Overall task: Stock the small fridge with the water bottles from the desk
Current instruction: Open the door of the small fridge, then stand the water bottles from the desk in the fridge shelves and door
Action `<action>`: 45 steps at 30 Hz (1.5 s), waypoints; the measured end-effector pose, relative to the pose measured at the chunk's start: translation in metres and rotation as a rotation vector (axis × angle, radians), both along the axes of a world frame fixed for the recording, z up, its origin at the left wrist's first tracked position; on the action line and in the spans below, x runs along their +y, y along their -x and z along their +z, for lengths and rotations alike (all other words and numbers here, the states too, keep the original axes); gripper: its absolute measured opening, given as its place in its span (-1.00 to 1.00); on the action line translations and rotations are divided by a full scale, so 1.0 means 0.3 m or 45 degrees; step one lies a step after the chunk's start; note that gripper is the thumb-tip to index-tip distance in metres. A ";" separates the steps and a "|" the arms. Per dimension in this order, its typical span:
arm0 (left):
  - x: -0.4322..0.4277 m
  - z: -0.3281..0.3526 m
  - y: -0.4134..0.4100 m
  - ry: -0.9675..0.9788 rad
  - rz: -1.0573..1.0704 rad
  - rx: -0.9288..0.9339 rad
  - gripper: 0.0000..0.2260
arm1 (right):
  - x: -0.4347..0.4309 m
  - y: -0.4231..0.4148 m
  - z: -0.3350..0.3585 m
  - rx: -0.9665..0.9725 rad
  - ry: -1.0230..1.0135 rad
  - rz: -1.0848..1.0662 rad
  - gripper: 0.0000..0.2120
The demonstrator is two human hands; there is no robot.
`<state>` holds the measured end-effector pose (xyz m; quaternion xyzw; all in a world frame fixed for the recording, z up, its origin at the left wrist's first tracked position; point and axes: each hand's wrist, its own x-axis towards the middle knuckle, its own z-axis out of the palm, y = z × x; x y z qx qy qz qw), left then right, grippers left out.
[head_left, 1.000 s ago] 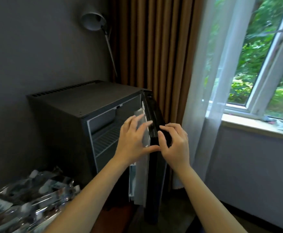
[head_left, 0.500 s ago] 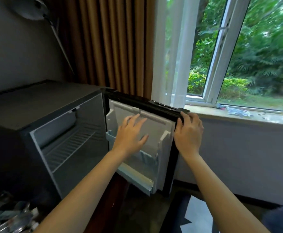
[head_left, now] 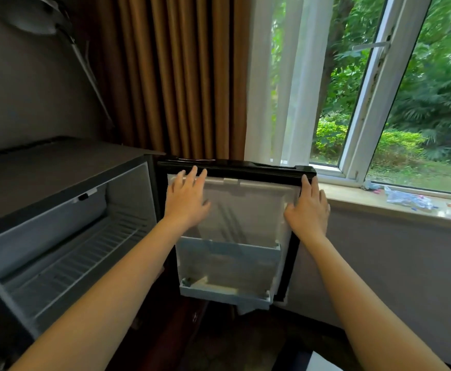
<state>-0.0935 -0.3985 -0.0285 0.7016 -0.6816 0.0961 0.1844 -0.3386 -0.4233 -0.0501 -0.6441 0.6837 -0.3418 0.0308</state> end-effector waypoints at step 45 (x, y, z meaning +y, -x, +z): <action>1.280 -0.794 -0.746 -0.189 1.128 0.772 -0.81 | 0.712 -1.335 -0.759 0.499 -0.559 2.083 -0.82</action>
